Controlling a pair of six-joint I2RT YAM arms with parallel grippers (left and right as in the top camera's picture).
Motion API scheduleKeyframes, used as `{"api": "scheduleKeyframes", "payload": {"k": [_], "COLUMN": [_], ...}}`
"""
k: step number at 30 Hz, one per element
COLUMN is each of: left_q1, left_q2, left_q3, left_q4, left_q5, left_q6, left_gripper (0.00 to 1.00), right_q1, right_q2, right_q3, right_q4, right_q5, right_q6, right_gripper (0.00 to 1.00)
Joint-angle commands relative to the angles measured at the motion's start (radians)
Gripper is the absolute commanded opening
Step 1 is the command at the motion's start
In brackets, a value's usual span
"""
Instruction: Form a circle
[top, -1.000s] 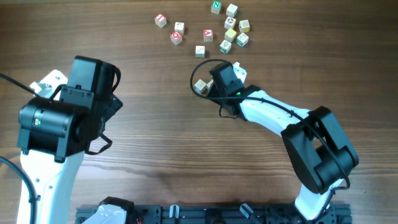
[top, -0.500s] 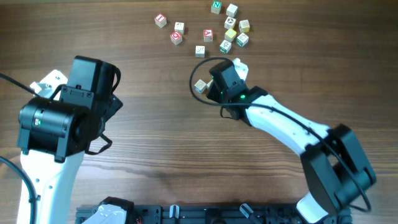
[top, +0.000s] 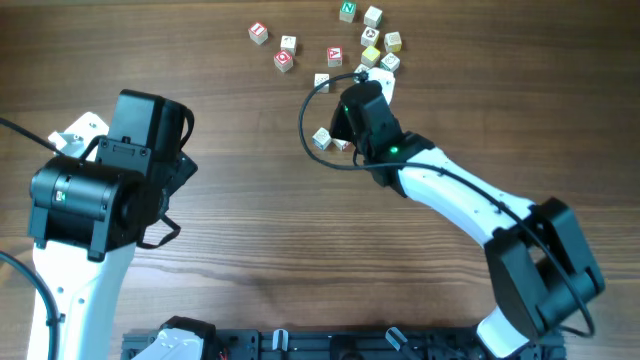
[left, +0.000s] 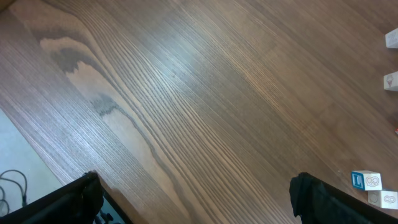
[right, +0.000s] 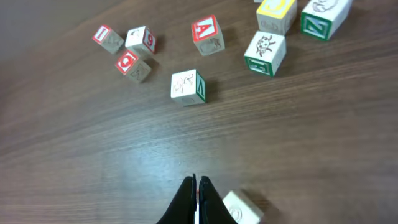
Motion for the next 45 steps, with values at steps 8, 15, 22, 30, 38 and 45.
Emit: {"api": "scheduleKeyframes", "payload": {"k": [8,15,22,30,38,45], "left_q1": [0.008,0.008,0.008,0.008,0.008,0.008], "left_q2": [-0.006,-0.006,-0.006,-0.006,-0.006,-0.006], "left_q3": [0.003,0.003,0.003,0.003,0.003,0.003], "left_q4": [0.0,0.0,0.0,0.0,0.0,0.0], "left_q5": [-0.003,-0.003,-0.003,-0.003,-0.003,-0.003], "left_q6": [0.002,0.002,0.002,0.002,0.002,0.002], "left_gripper": [1.0,1.0,1.0,1.0,1.0,1.0], "right_q1": [-0.008,-0.008,-0.008,-0.007,-0.005,0.002], "right_q2": [0.204,0.212,0.237,0.263,0.264,0.264], "right_q3": [0.242,0.242,0.242,0.242,0.242,0.242], "right_q4": [-0.144,-0.175,-0.174,-0.183,-0.206,-0.209], "right_q5": [-0.111,-0.133,-0.158,-0.18,-0.192,-0.193], "right_q6": [-0.056,-0.055,-0.048,-0.029,-0.029,-0.029], "right_gripper": [0.04,0.04,0.05,0.05,0.05,0.05]}}
